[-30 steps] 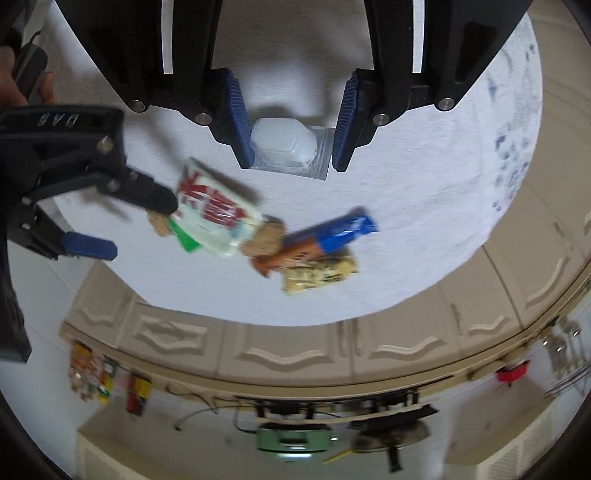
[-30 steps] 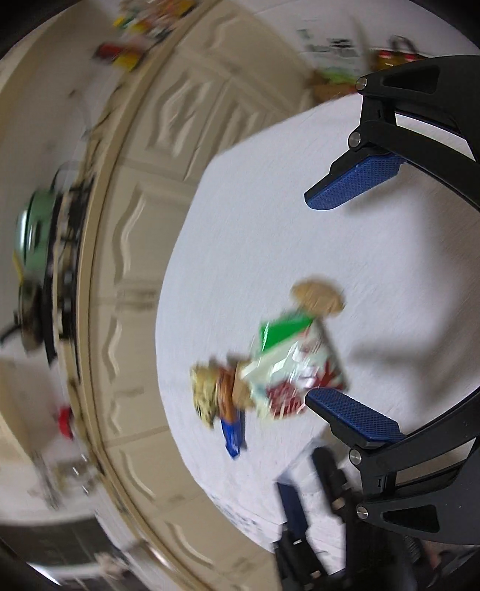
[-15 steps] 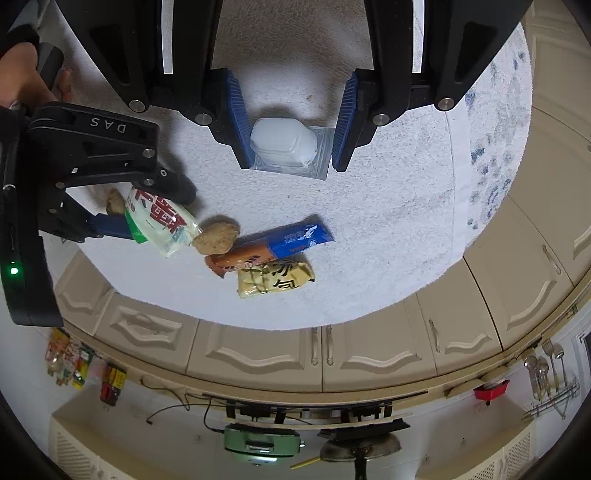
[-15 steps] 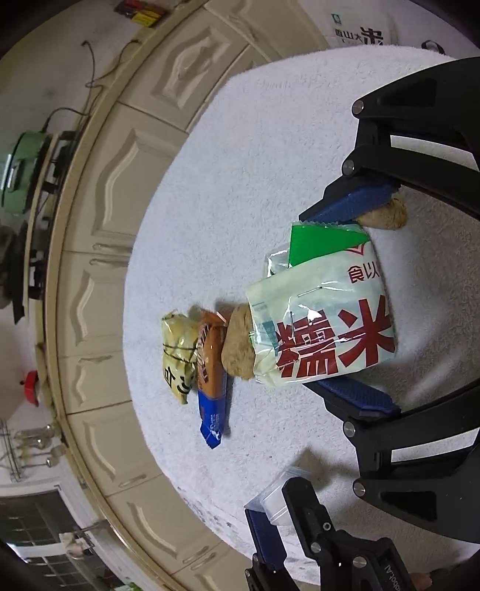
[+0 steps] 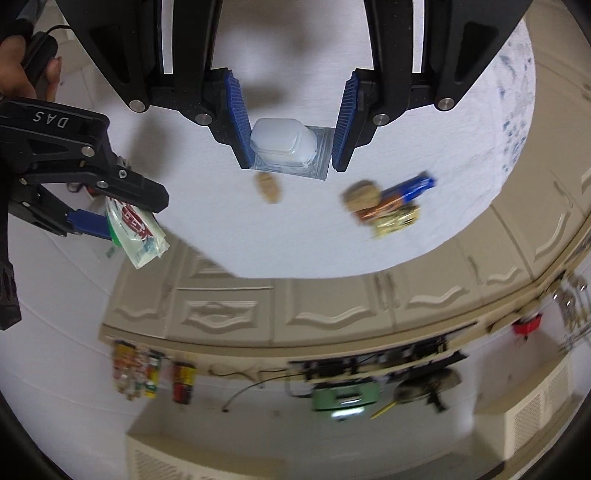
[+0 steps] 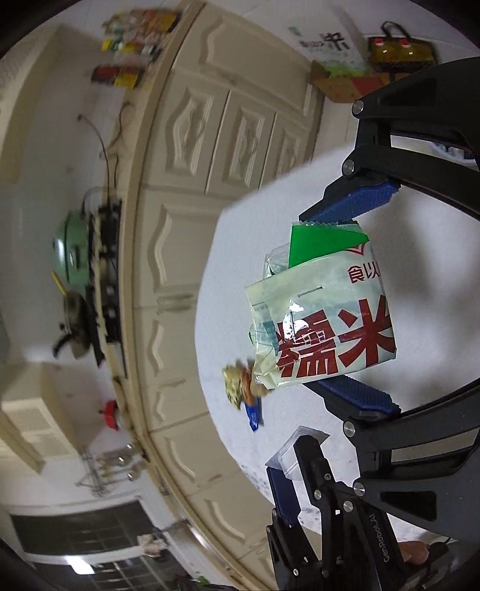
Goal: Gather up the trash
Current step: 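Carry the packet and rice bag to the blue bin and release both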
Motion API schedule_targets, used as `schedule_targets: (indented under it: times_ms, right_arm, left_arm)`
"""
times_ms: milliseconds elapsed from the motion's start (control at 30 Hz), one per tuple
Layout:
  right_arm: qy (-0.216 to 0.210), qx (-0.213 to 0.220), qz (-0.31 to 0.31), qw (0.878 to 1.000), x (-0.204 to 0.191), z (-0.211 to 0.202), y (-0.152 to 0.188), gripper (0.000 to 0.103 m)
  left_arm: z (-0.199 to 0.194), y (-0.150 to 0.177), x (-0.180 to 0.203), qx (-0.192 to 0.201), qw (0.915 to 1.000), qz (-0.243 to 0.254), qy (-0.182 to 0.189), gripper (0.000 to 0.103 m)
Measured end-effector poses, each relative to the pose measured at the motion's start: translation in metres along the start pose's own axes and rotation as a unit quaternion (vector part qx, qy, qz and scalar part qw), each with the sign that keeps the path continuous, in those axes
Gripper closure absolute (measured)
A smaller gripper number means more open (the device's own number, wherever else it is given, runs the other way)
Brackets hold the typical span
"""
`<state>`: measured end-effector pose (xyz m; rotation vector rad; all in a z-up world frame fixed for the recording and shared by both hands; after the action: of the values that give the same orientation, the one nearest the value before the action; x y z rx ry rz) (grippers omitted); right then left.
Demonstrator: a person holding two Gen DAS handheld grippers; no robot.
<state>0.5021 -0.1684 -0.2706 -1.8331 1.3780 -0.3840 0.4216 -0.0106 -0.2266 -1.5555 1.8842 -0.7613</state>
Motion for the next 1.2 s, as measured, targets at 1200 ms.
schedule_targets:
  times_ms: [1200]
  right_arm:
    - [0.186, -0.038, 0.358, 0.914, 0.449, -0.109, 0.312, 0.025]
  left_arm:
    - [0.256, 0.031, 0.529, -0.182, 0.9316, 0.266, 0.169, 0.063]
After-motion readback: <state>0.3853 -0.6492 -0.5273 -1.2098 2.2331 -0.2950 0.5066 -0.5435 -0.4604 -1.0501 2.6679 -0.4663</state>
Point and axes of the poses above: each gripper's, at about its wrist camera, not at the fingertips, and z roughly the way its jaws point, x to its right, y to its underside, the point moved 6 cm from there along z, roughly the way its jaws point, and after that the axes turned 4 degrees about z, right-handed, at the moved point
